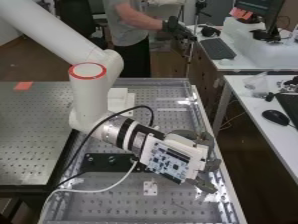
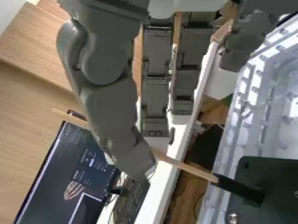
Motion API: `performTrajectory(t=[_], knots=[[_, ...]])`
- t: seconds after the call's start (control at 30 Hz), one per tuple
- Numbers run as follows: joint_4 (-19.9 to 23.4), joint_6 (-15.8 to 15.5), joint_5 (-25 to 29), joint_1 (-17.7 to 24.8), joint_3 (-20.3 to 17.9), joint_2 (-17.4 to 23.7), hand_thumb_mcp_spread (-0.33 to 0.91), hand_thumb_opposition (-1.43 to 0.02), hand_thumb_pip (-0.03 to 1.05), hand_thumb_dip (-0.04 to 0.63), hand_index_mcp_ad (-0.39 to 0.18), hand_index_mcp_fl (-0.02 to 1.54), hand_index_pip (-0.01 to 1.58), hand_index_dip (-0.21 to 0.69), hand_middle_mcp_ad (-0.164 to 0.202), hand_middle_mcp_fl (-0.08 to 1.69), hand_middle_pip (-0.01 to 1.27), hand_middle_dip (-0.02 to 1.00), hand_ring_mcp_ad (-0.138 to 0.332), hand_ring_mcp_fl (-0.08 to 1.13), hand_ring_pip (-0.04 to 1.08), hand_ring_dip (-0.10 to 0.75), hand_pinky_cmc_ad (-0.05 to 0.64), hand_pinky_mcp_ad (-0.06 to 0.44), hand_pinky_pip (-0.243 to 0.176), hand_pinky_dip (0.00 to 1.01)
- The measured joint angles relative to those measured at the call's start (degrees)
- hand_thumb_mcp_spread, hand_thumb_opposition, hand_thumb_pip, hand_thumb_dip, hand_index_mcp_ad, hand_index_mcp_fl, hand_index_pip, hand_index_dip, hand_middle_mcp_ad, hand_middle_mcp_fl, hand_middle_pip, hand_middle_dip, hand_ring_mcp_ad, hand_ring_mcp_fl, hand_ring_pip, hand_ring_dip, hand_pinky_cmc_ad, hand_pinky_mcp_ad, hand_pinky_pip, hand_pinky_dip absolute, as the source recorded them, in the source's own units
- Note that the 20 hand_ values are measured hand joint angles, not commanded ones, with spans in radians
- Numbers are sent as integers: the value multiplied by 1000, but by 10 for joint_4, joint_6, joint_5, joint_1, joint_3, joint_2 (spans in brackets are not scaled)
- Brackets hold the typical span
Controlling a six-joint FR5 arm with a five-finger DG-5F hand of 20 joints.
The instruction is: Grab the chopstick and place it in the clear container
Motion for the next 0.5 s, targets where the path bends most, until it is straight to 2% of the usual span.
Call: performTrajectory(t=[0.27, 0.5], knots=[[0, -19, -1, 0, 6, 0, 850, -1063, 435, 274, -136, 1175, 541, 330, -58, 1185, 354, 682, -12, 696, 117, 506, 305, 279, 19, 154], [-1, -30, -4, 0, 11, 5, 848, -1082, 435, 274, -126, 1222, 480, 365, -58, 1223, 337, 682, -9, 705, 117, 508, 305, 279, 16, 154]])
